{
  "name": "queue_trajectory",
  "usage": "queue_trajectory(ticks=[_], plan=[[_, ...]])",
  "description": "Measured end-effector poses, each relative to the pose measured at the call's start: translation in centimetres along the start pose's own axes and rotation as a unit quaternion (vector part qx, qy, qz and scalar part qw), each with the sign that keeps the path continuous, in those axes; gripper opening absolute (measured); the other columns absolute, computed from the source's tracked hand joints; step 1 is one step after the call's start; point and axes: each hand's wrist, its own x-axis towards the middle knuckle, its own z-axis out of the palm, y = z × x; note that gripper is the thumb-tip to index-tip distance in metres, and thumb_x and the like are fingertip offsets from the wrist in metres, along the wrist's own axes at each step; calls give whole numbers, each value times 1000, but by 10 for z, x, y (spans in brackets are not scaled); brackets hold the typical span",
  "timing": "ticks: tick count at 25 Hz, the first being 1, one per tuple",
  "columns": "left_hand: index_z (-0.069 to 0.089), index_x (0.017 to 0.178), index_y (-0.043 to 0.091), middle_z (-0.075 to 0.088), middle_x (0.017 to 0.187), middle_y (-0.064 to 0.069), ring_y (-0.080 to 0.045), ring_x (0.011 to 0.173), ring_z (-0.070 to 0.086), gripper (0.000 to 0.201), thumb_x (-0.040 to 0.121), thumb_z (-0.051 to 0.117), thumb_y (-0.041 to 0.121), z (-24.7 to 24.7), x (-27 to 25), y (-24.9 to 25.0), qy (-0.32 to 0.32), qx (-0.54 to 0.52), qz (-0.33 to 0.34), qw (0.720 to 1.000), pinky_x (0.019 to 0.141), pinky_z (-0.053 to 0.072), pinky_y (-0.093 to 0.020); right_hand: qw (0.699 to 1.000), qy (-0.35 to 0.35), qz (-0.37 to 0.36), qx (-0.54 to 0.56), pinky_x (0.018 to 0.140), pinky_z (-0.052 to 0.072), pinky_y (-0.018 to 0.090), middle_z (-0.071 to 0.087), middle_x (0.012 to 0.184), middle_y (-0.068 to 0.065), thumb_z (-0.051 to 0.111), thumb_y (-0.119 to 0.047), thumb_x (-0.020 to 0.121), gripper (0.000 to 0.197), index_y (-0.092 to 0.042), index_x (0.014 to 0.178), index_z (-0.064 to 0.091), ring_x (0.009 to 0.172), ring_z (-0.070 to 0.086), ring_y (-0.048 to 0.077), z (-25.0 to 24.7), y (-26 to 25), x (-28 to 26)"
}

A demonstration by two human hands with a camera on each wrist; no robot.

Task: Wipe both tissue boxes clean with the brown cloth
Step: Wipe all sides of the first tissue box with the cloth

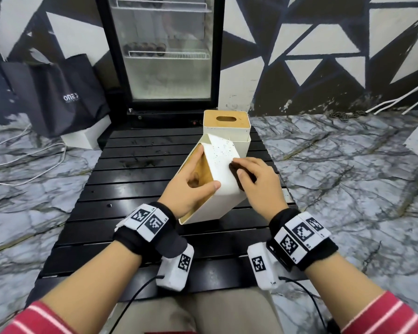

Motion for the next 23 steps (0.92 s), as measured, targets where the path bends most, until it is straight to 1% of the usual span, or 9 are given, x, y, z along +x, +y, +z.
queue_trajectory(ticks=[2, 5, 8, 10, 13, 16, 18, 20, 23], plan=[[19, 147, 34, 61, 115, 1, 7, 86, 59, 83, 84, 66, 7, 3, 0, 1, -5, -7, 0, 1000, 77, 44, -6, 1000, 1, 10, -11, 101, 35, 32, 58, 121, -1, 49, -14, 90, 29, -20, 116, 62, 114, 47, 27, 5, -4, 4], [17, 146, 36, 53, 134, 0, -2, 108, 56, 83, 84, 65, 9, 5, 0, 2, -26, -2, 8, 1000, 88, 44, -9, 1000, 8, -22, -20, 96, 26, 16, 54, 124, -3, 48, -18, 92, 31, -22, 120, 59, 113, 41, 19, 11, -12, -14], [16, 145, 36, 52, 134, -4, 9, 98, 57, 82, 85, 64, 6, 2, 1, 3, -32, -11, 11, 999, 81, 44, -7, 999, -11, -53, 3, 93, 20, 1, 50, 122, -12, 45, -26, 90, 34, -25, 122, 57, 112, 37, 11, 7, -10, -25], [16, 146, 34, 54, 132, -9, 8, 91, 59, 82, 85, 63, 4, 1, 2, 2, -34, -20, 11, 999, 78, 45, -7, 999, -23, -38, 17, 93, 22, 5, 52, 122, -10, 48, -20, 92, 31, -25, 120, 58, 114, 39, 16, 3, -9, -17], [15, 147, 33, 52, 135, -9, 4, 96, 58, 83, 85, 63, 6, 1, 3, 3, -43, -17, 9, 999, 82, 45, -8, 999, -27, -22, 12, 93, 23, 14, 53, 124, -4, 50, -14, 91, 31, -23, 120, 59, 115, 40, 20, 7, -17, -8], [15, 146, 37, 55, 131, -5, 8, 92, 59, 83, 85, 64, 9, -1, 2, 2, -54, -5, 14, 998, 82, 44, -8, 998, -30, -50, 8, 89, 22, 2, 51, 123, -11, 48, -22, 91, 32, -28, 122, 57, 113, 37, 13, 9, -18, -19], [15, 145, 39, 55, 128, -4, 6, 88, 60, 85, 84, 67, 9, -2, 0, 1, -57, 1, 16, 998, 79, 43, -7, 997, -26, -62, 23, 92, 21, -1, 49, 119, -17, 46, -28, 88, 34, -29, 120, 57, 113, 38, 11, 5, -14, -23], [17, 146, 38, 54, 126, -6, 2, 86, 59, 88, 81, 71, 11, -1, 1, 0, -50, -2, 16, 999, 78, 43, -9, 998, -19, -49, 31, 93, 23, 4, 49, 116, -16, 48, -25, 89, 32, -27, 119, 58, 114, 40, 15, 2, -13, -14], [18, 147, 37, 53, 129, -7, -8, 93, 59, 95, 71, 73, 29, -1, 3, 0, -46, 6, 18, 999, 84, 47, -15, 999, -23, -21, 22, 96, 25, 17, 51, 119, -8, 50, -15, 91, 32, -23, 120, 58, 117, 41, 20, 8, -22, -3]])
